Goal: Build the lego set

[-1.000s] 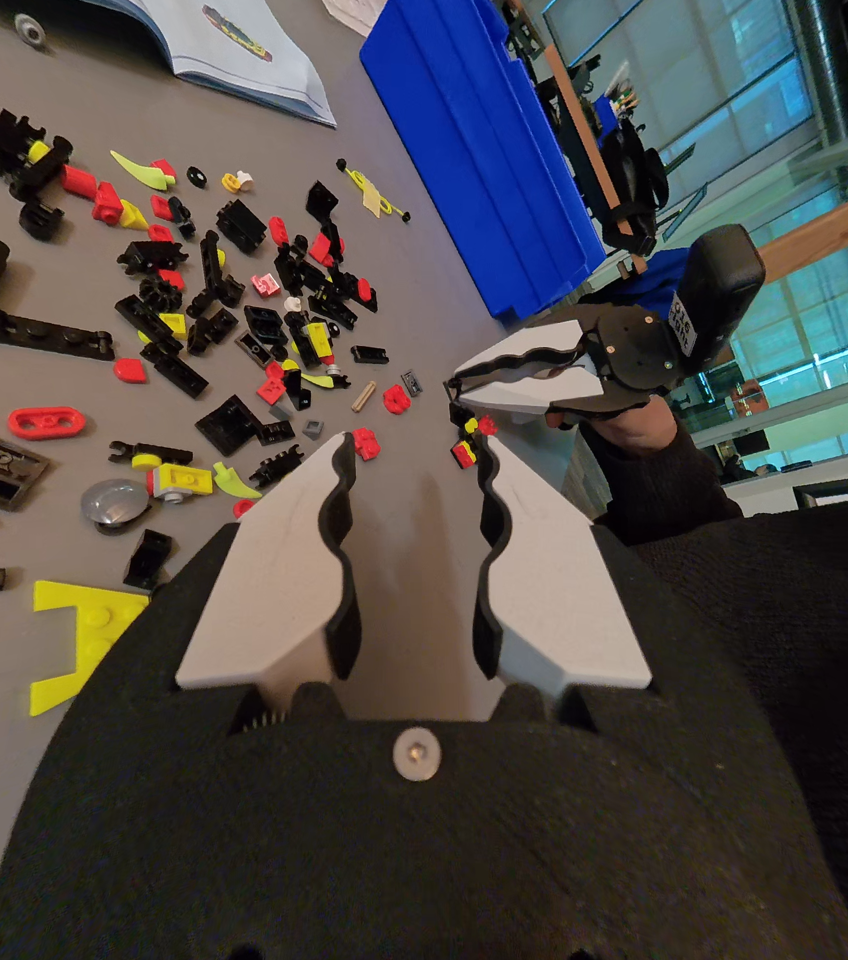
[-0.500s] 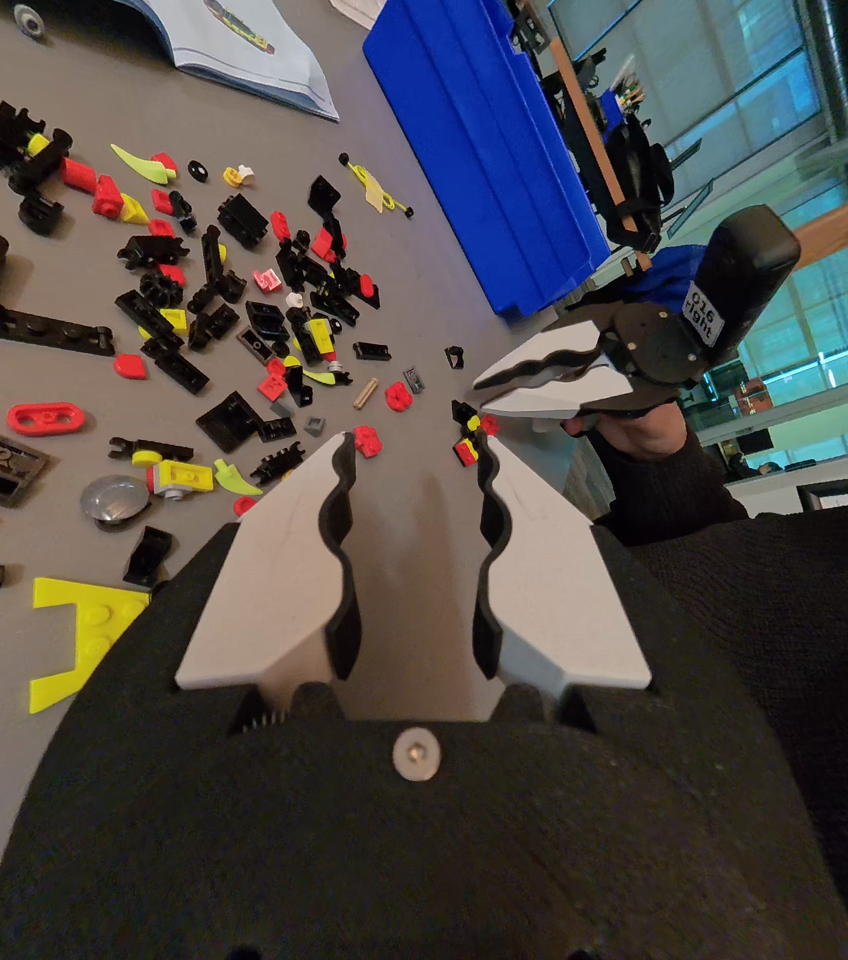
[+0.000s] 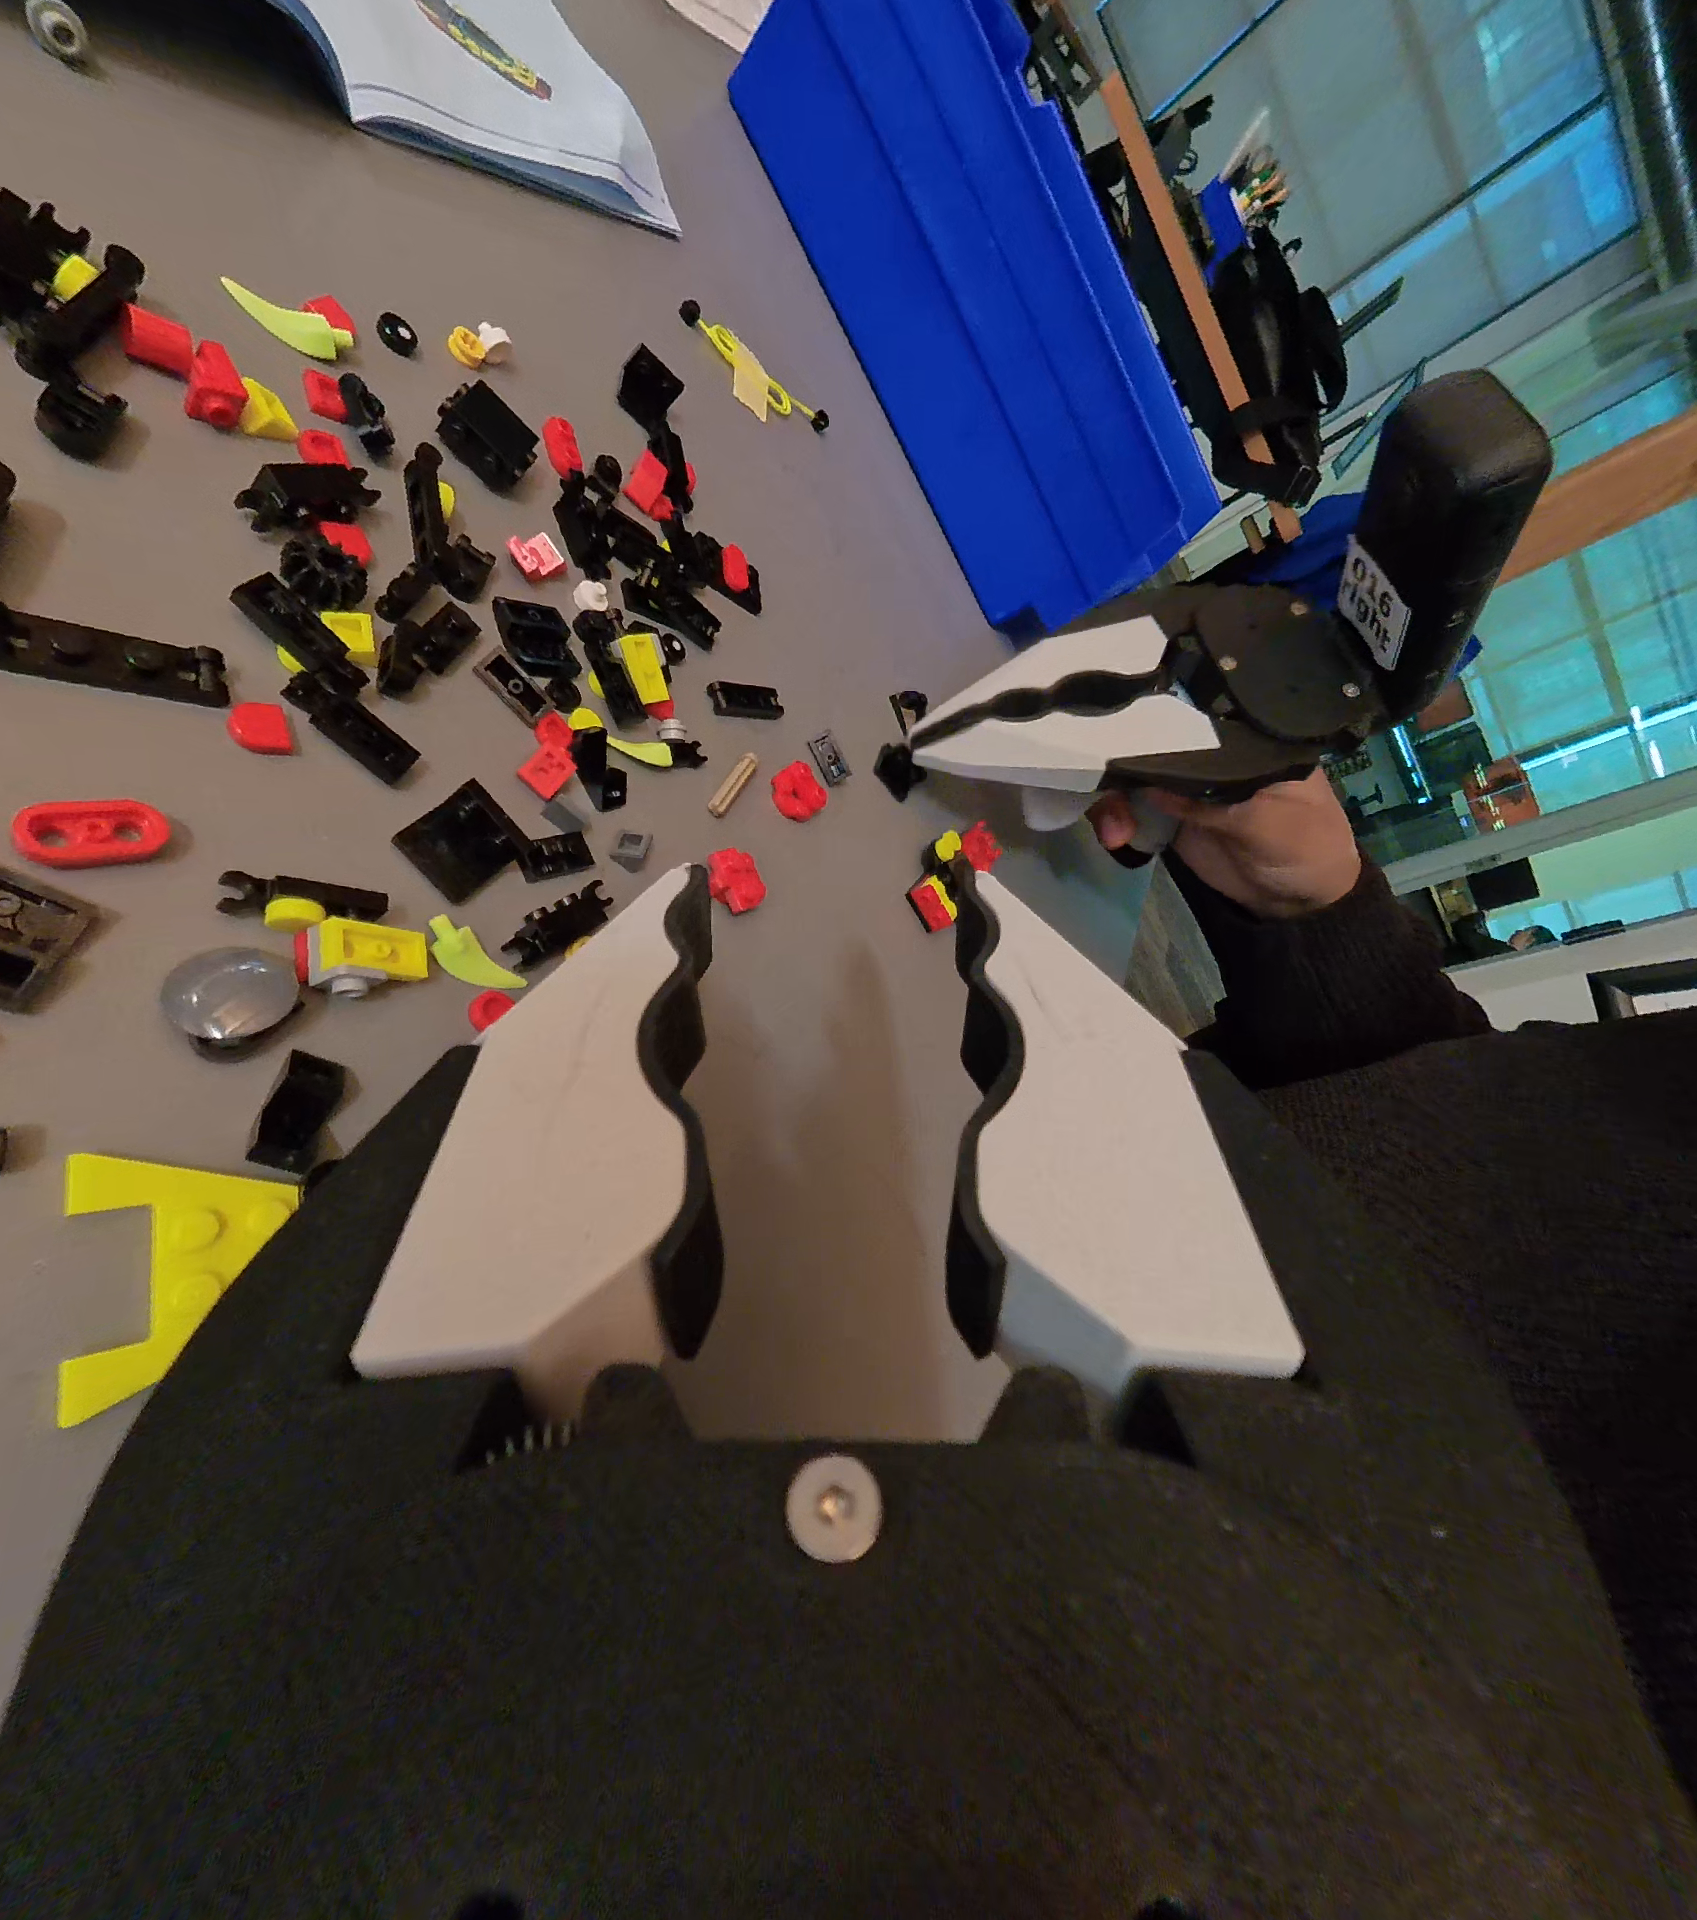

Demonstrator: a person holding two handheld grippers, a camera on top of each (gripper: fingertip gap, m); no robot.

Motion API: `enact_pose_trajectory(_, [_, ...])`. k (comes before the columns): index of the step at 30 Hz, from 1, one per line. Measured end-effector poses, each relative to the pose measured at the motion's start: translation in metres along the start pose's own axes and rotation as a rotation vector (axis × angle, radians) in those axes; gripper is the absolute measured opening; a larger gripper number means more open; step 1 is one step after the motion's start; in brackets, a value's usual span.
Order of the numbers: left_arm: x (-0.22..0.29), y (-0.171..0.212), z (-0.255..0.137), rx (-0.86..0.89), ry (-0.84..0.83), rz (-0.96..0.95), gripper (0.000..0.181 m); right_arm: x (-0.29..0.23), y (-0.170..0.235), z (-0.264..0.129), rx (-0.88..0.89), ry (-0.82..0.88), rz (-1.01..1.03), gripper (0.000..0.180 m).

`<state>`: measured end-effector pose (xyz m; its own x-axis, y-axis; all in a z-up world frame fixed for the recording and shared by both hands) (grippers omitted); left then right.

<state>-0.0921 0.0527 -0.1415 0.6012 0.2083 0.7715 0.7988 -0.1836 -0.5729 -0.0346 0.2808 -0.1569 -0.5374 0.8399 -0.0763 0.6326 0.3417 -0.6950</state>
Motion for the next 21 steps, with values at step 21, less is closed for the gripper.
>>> enact_pose_trajectory(21, [-0.001, 0.0, -0.001, 0.008, 0.006, -0.012, 0.046, 0.003, -0.001, 0.008, -0.032, 0.081, -0.112, 0.004])
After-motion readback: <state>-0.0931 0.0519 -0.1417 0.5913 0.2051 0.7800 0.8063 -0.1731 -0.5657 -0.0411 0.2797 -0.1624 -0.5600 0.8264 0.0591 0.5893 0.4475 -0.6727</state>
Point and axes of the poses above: each gripper's, where its closed fingertips meet, z out along the fingers, y out of its underside, x = y × z across the jaws, the point moved 7 cm from there along -z, back along the fingers, and after that the axes turned 4 degrees about y, right-handed, at the moved point
